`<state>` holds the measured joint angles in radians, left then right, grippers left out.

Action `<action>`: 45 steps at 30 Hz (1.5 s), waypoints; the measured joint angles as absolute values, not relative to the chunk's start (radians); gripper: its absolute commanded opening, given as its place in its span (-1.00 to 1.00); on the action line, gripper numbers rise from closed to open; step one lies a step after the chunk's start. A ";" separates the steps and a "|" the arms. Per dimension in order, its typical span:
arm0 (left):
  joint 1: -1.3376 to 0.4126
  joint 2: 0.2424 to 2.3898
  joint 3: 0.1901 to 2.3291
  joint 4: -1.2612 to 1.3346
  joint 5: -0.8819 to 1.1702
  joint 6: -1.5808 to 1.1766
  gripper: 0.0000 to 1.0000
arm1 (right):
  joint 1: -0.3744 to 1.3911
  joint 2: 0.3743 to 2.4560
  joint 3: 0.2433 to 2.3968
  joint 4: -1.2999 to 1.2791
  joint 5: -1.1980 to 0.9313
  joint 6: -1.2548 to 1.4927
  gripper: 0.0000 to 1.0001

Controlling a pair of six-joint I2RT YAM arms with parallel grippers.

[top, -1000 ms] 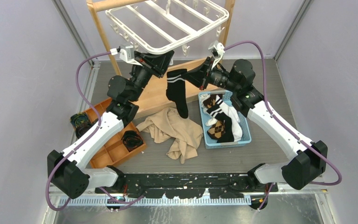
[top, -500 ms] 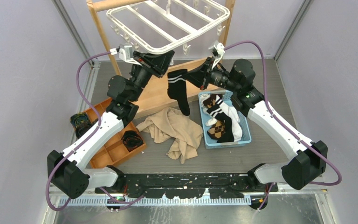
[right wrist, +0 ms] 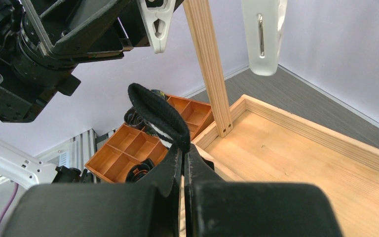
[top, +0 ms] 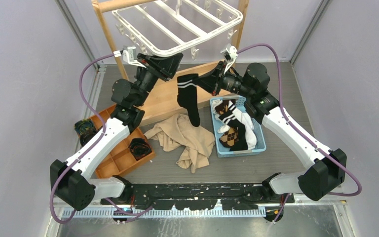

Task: Clip the socks to the hanger
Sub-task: Clamp the sock onto the hanger.

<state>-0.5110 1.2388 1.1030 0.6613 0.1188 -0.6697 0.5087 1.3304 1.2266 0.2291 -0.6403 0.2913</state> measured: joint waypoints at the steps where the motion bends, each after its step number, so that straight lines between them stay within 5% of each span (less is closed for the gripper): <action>1: -0.508 1.239 1.103 0.662 0.122 -0.674 -0.11 | 0.509 1.330 1.227 0.229 -0.640 0.291 -0.98; 13: -0.490 1.239 1.096 0.678 0.155 -0.705 0.07 | 0.509 1.330 1.227 0.229 -0.640 0.291 -0.98; 20: -0.476 1.239 1.079 0.691 0.189 -0.725 -0.09 | 0.509 1.330 1.223 0.229 -0.640 0.291 -0.98; 34: -0.473 1.239 1.083 0.699 0.202 -0.732 -0.87 | 0.509 1.328 1.213 0.229 -0.640 0.291 -0.98; 45: -0.471 1.239 1.088 0.700 0.204 -0.731 -0.88 | 0.509 1.328 1.215 0.231 -0.639 0.314 -0.98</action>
